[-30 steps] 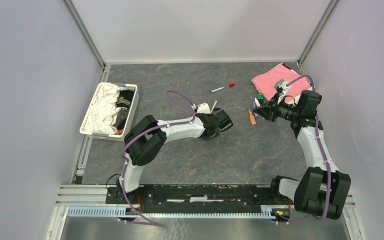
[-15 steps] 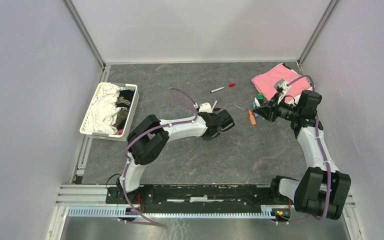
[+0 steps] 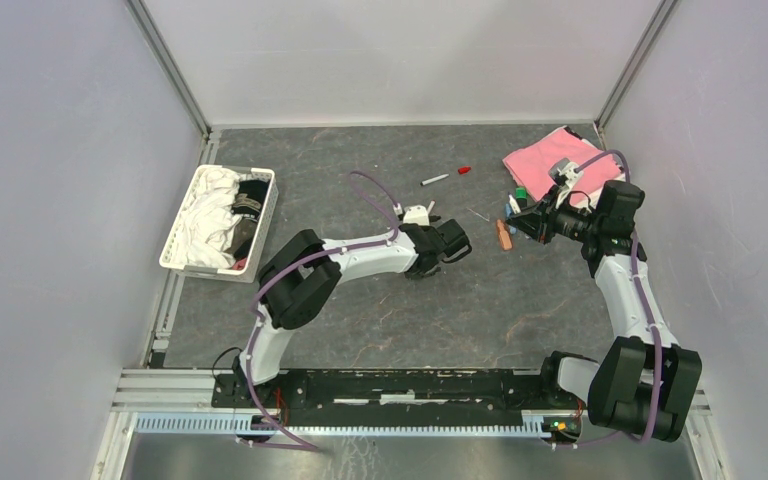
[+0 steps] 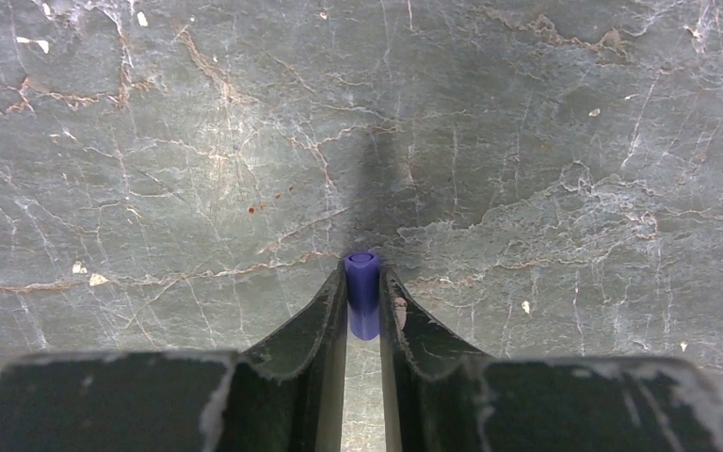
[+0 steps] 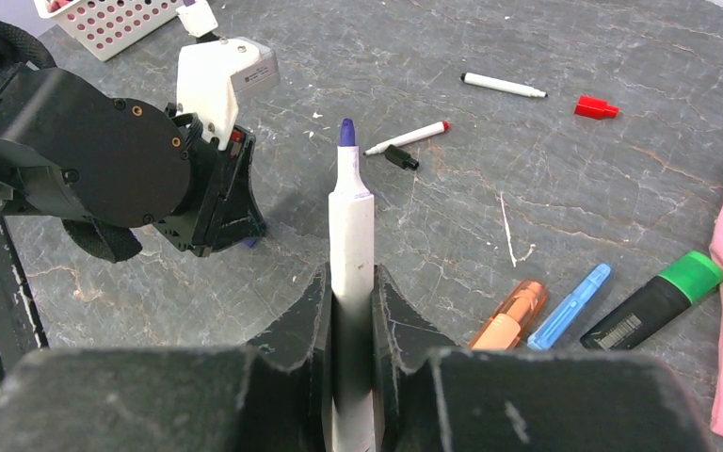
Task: Insert the pens into the pen caps
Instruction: Pick up the pen cap from the center of the board.
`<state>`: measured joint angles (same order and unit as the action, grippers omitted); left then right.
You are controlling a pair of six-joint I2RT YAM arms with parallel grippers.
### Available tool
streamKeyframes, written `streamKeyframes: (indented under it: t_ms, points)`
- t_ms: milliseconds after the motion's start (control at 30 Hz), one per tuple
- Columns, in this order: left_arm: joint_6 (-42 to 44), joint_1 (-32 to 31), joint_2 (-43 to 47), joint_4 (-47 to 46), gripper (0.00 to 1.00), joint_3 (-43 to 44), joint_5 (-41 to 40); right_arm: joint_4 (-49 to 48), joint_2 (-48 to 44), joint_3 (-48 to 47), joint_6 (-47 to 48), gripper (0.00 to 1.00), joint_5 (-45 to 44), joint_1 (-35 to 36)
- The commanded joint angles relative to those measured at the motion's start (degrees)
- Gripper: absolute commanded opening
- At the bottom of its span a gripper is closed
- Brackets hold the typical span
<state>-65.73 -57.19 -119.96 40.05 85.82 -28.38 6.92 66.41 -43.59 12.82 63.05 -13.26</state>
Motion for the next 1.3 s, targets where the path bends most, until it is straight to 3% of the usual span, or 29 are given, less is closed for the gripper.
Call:
streamKeyframes:
  t_ms: [0,267,433,900,1167,1267]
  points:
    - [2.92,0.32,-8.12,2.85,0.22,-3.91,4.58,-2.00,-1.37,0.33,-0.80,0.00,1.59,-0.21]
    - [6.61,0.33,-4.44,-0.36,0.11,-5.29,3.37,-3.63,-1.55,1.19,-2.27,0.00,2.46,-0.26]
    - [10.98,0.47,-0.82,-2.40,0.03,-5.87,1.17,-15.25,-1.88,6.41,-11.61,0.00,5.19,0.55]
    - [14.28,2.24,8.57,-8.14,0.02,-12.45,1.98,-26.25,2.49,12.64,-18.77,0.00,1.06,11.65]
    - [12.90,6.09,14.34,-18.12,0.02,-20.99,9.50,-43.44,5.91,21.43,-29.07,0.01,-2.42,18.42]
    - [12.03,6.79,16.42,-22.27,0.02,-23.54,10.65,-48.41,7.85,24.69,-34.56,0.07,-5.24,20.66]
